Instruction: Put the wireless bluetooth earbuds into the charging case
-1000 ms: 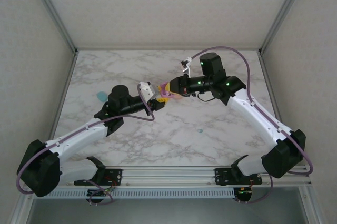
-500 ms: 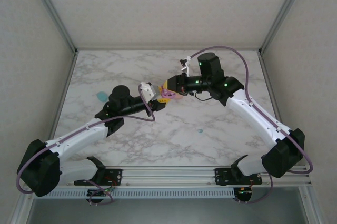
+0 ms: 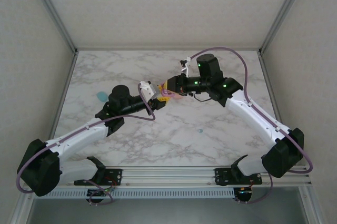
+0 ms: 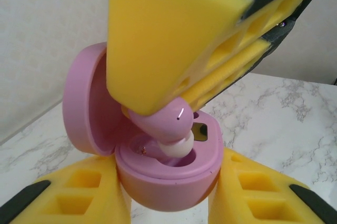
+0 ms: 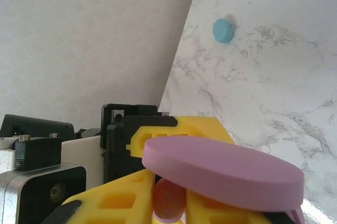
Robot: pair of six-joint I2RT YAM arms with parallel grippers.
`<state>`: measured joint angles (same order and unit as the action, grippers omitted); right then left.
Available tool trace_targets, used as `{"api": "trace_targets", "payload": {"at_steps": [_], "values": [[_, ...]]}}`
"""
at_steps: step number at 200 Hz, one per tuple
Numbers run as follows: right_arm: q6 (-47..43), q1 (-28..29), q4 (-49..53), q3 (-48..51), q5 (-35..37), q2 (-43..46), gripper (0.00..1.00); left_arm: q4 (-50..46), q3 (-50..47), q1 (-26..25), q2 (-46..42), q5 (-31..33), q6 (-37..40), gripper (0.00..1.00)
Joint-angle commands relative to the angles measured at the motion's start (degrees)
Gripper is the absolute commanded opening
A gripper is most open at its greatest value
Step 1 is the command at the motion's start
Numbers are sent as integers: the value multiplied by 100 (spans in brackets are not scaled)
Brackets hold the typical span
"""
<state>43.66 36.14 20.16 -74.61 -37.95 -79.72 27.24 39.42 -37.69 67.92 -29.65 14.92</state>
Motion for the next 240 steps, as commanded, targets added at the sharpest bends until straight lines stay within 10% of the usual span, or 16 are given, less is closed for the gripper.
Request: {"api": "trace_targets", "payload": {"at_steps": [1, 240], "values": [[109, 126, -115, 121, 82, -63, 20, 365, 155, -72, -4, 72, -104, 31], [-434, 306, 1051, -517, 1132, -169, 31, 500, 137, -100, 16, 292, -139, 32]]}}
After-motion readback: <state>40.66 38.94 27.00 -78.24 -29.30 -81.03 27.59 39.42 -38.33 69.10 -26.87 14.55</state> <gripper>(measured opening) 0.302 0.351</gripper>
